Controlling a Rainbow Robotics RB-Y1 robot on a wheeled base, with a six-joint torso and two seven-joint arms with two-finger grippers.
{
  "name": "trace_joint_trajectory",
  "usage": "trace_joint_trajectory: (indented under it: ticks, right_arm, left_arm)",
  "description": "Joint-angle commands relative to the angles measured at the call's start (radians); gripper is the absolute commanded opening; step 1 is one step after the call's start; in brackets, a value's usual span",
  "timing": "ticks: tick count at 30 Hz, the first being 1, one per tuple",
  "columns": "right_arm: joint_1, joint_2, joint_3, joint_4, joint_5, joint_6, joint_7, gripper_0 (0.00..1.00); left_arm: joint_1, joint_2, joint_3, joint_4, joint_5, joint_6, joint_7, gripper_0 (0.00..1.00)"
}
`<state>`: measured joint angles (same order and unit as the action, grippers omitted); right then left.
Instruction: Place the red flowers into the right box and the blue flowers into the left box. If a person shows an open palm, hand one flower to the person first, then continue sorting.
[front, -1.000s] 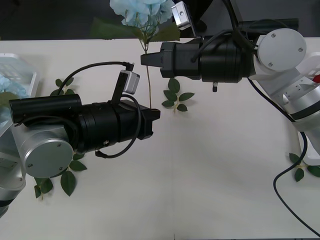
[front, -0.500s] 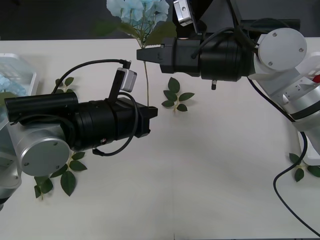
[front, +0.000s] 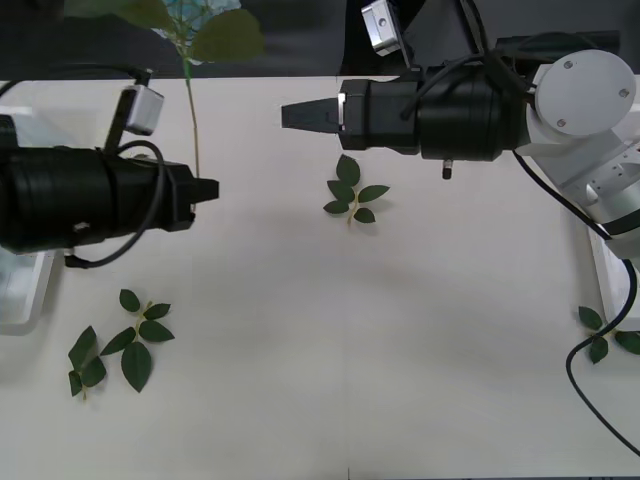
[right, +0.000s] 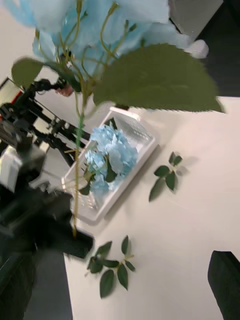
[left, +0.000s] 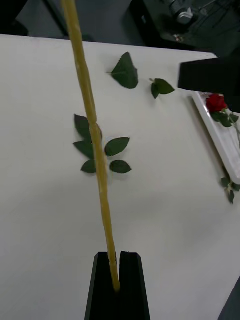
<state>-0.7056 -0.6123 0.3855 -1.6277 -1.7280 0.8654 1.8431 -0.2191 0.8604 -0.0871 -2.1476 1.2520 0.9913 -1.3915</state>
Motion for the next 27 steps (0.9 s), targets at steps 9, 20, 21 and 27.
trace_joint_trajectory:
  ticks: [9, 20, 21, 27]
  right_arm:
    - [0.044, -0.277, 0.0, 0.049, -0.191, 0.199, 0.341, 1.0]
    - [0.048, -0.443, -0.077, 0.095, -0.235, 0.417, 0.857, 1.0]
    - [0.051, -0.457, -0.077, 0.095, -0.246, 0.422, 0.862, 1.0]
    - [0.094, -0.501, -0.089, 0.103, -0.283, 0.42, 0.862, 1.0]
  left_arm:
    - [0.285, 0.063, 0.638, -0.012, -0.025, 0.48, -0.035, 0.0]
    - [0.392, 0.063, 0.805, 0.199, -0.238, 0.544, -0.245, 0.0]
    - [0.392, 0.063, 0.803, 0.241, -0.263, 0.532, -0.277, 0.0]
    - [0.392, 0.063, 0.776, 0.4, -0.388, 0.437, -0.4, 0.0]
